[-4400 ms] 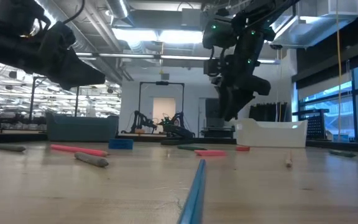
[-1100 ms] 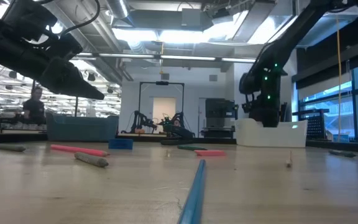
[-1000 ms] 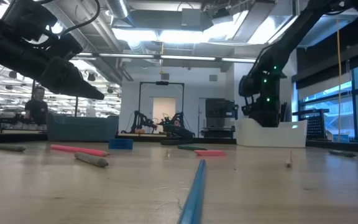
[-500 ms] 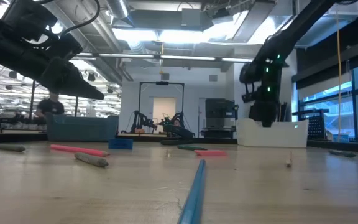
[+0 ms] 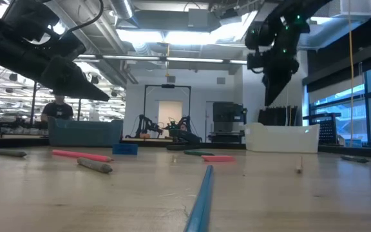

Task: Sort crayons/erasers/pens/pencils in bins
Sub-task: Put the yellow pencil into the blue bin

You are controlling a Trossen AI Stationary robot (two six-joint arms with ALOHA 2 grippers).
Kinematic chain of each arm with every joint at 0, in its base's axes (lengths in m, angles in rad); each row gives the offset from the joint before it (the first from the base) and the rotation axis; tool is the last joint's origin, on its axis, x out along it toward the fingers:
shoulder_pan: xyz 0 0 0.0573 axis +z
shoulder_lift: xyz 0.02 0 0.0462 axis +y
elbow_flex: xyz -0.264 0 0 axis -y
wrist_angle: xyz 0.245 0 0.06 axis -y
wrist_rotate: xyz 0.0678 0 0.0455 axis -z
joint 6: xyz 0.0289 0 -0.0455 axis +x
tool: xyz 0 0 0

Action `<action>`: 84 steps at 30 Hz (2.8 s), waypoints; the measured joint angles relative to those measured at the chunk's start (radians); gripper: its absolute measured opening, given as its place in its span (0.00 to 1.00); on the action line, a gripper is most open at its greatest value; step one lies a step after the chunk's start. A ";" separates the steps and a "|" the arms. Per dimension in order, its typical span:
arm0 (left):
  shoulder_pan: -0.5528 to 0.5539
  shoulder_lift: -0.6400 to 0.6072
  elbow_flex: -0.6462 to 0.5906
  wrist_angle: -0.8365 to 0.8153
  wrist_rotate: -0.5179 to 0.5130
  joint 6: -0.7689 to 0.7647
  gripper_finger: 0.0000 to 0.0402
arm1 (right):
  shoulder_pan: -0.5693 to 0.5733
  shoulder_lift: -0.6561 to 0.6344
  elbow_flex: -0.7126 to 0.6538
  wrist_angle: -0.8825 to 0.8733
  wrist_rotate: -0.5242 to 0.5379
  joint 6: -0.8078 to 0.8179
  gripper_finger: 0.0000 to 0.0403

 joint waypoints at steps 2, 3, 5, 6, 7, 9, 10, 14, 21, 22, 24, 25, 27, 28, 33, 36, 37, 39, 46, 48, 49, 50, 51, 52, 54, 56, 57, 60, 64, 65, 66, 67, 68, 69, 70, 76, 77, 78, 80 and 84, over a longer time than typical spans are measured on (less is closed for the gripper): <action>-0.001 0.000 0.010 0.000 0.010 0.000 0.28 | 0.086 0.006 0.000 0.000 -0.015 0.003 0.45; -0.002 0.000 0.014 0.000 0.018 0.000 0.28 | 0.130 0.011 0.000 0.000 -0.016 0.000 0.45; -0.009 0.000 0.019 0.000 0.020 0.003 0.28 | 0.211 0.026 -0.001 0.000 -0.010 -0.020 0.45; -0.013 0.000 0.021 0.000 0.020 0.003 0.28 | 0.247 0.032 -0.001 0.001 -0.005 -0.025 0.45; -0.016 0.000 0.023 0.000 0.019 0.003 0.28 | 0.280 0.037 -0.001 0.004 -0.003 -0.029 0.45; -0.020 0.000 0.026 0.000 0.019 0.004 0.28 | 0.335 0.051 -0.001 0.016 -0.003 -0.018 0.45; -0.020 0.000 0.026 0.000 0.019 0.004 0.28 | 0.356 0.059 -0.001 0.019 -0.003 -0.001 0.45; -0.020 0.000 0.026 0.000 0.018 0.004 0.28 | 0.418 0.099 -0.001 0.021 -0.006 0.007 0.45; -0.020 0.000 0.026 0.024 0.017 0.003 0.28 | 0.507 0.174 -0.001 -0.003 -0.026 -0.097 0.45; -0.020 0.000 0.026 0.032 0.017 0.003 0.28 | 0.522 0.185 -0.001 -0.008 -0.026 -0.109 0.45; -0.020 0.000 0.026 0.043 0.017 0.003 0.28 | 0.547 0.209 -0.001 -0.023 -0.026 -0.153 0.45; -0.020 0.000 0.026 0.047 0.017 0.002 0.28 | 0.562 0.220 -0.001 -0.027 -0.026 -0.163 0.45; -0.020 0.000 0.026 0.048 0.017 -0.002 0.28 | 0.591 0.243 -0.001 -0.026 -0.026 -0.180 0.45; -0.020 0.000 0.026 0.048 0.017 -0.004 0.28 | 0.607 0.253 -0.001 -0.026 -0.026 -0.182 0.45; -0.020 0.000 0.026 0.048 0.017 -0.005 0.28 | 0.682 0.302 -0.001 -0.025 -0.026 -0.184 0.45; -0.020 0.000 0.026 0.048 0.017 -0.009 0.28 | 0.711 0.329 -0.001 -0.018 0.005 -0.173 0.45; -0.020 0.000 0.026 0.048 0.018 -0.013 0.28 | 0.717 0.337 -0.001 -0.018 0.028 -0.165 0.45; -0.020 0.000 0.026 0.048 0.017 -0.013 0.28 | 0.724 0.353 -0.001 -0.013 0.075 -0.155 0.45; -0.021 0.000 0.026 0.050 0.017 -0.015 0.28 | 0.724 0.420 -0.001 -0.002 0.105 -0.156 0.45; -0.021 0.000 0.026 0.050 0.017 -0.017 0.28 | 0.723 0.436 0.002 -0.003 0.111 -0.158 0.45; -0.021 0.000 0.026 0.050 0.017 -0.023 0.28 | 0.722 0.445 0.005 -0.004 0.115 -0.157 0.44; -0.021 0.000 0.026 0.050 0.017 -0.024 0.28 | 0.719 0.456 0.006 -0.006 0.116 -0.157 0.43; -0.021 0.000 0.026 0.051 0.018 -0.024 0.28 | 0.716 0.463 0.005 -0.002 0.114 -0.157 0.41; -0.021 0.000 0.026 0.052 0.018 -0.025 0.28 | 0.713 0.468 0.005 0.000 0.113 -0.157 0.39; -0.021 0.000 0.026 0.054 0.017 -0.027 0.28 | 0.709 0.473 0.005 0.007 0.113 -0.157 0.35; -0.021 0.000 0.026 0.057 0.018 -0.027 0.28 | 0.702 0.474 0.005 0.016 0.111 -0.157 0.31; -0.021 0.000 0.026 0.058 0.017 -0.027 0.28 | 0.698 0.474 0.004 0.019 0.108 -0.157 0.28; -0.020 0.000 0.027 0.063 0.017 -0.027 0.28 | 0.686 0.474 0.004 0.025 0.101 -0.156 0.21; -0.020 0.000 0.027 0.063 0.017 -0.026 0.28 | 0.666 0.474 0.004 0.032 0.065 -0.155 0.15; -0.020 0.000 0.027 0.063 0.017 -0.026 0.28 | 0.661 0.474 0.003 0.034 0.052 -0.155 0.14; -0.020 0.000 0.027 0.063 0.017 -0.026 0.28 | 0.656 0.474 0.003 0.035 0.045 -0.156 0.13; -0.020 0.000 0.027 0.063 0.017 -0.026 0.28 | 0.653 0.474 0.003 0.035 0.045 -0.156 0.13; -0.020 0.000 0.027 0.063 0.017 -0.026 0.28 | 0.651 0.474 0.003 0.035 0.045 -0.156 0.12; -0.020 0.000 0.027 0.063 0.018 -0.026 0.28 | 0.647 0.474 0.003 0.035 0.044 -0.157 0.12; -0.020 0.000 0.027 0.063 0.017 -0.026 0.28 | 0.645 0.474 0.003 0.035 0.042 -0.156 0.11; -0.020 0.000 0.027 0.063 0.017 -0.026 0.28 | 0.642 0.473 0.007 0.029 0.039 -0.146 0.11; -0.020 0.000 0.027 0.065 0.017 -0.026 0.28 | 0.642 0.472 0.009 0.028 0.040 -0.146 0.11; -0.020 0.000 0.027 0.066 0.017 -0.026 0.28 | 0.642 0.469 0.015 0.024 0.041 -0.147 0.11; -0.020 0.000 0.027 0.068 0.017 -0.026 0.28 | 0.642 0.455 0.026 0.019 0.042 -0.150 0.11; -0.020 0.000 0.027 0.068 0.017 -0.026 0.28 | 0.626 0.425 0.062 0.065 0.043 -0.155 0.11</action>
